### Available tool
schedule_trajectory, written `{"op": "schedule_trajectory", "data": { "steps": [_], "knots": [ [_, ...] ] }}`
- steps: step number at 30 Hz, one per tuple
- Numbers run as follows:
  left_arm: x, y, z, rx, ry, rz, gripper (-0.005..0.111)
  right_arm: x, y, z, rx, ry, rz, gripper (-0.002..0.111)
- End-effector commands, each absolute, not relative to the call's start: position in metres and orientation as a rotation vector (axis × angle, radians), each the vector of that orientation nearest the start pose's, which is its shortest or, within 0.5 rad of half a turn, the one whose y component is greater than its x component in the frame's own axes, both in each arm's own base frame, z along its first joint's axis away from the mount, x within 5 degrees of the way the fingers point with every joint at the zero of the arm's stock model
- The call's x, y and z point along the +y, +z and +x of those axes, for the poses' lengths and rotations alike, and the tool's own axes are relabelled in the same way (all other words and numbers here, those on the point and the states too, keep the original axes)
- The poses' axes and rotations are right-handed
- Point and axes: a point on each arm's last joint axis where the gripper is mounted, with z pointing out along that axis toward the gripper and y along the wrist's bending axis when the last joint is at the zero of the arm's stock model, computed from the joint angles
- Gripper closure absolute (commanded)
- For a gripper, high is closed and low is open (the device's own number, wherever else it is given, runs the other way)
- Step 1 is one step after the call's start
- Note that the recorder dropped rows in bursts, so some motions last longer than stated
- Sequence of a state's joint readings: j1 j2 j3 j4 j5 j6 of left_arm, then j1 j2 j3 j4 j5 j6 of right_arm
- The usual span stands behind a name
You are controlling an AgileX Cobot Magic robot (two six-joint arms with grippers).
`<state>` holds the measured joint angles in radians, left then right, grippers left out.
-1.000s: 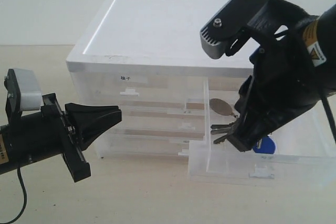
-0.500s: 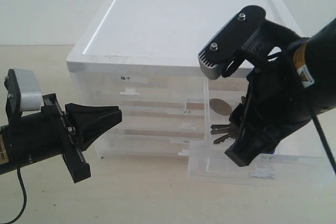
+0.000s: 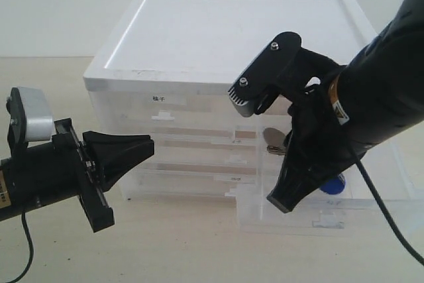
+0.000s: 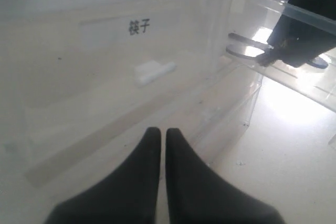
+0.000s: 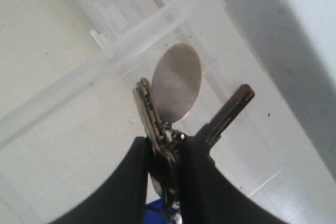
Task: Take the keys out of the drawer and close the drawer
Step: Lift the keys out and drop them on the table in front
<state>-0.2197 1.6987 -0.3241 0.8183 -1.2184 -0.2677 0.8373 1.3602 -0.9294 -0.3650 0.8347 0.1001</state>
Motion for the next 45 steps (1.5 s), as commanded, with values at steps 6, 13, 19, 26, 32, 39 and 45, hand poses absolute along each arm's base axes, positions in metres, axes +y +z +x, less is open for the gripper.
{"op": "schedule_trajectory", "data": {
  "steps": [6,13,19,26,32,39,45],
  "knots": [
    [-0.112,0.15,0.211,1.597,-0.775,0.797,0.102,0.174,0.268,0.192,2.305,-0.197,-1.263,0.108],
    [-0.112,0.15,0.211,1.597,-0.775,0.797,0.102,0.164,0.296,0.184,2.22,-0.142,-1.196,0.108],
    [-0.112,0.15,0.211,1.597,-0.775,0.797,0.102,0.158,0.309,0.178,2.174,-0.114,-1.164,0.108],
    [-0.112,0.15,0.211,1.597,-0.775,0.797,0.102,0.141,0.338,0.162,2.071,-0.051,-1.088,0.108],
    [-0.112,0.15,0.211,1.597,-0.775,0.797,0.102,0.125,0.369,0.138,1.905,0.105,-1.025,0.108],
    [-0.111,0.17,0.195,1.533,-0.808,0.814,0.102,0.134,0.373,0.13,1.827,0.254,-1.097,0.108],
    [-0.102,0.198,0.168,1.418,-0.748,0.776,0.102,0.142,0.378,0.125,1.743,0.35,-1.144,0.108]
  ]
}}
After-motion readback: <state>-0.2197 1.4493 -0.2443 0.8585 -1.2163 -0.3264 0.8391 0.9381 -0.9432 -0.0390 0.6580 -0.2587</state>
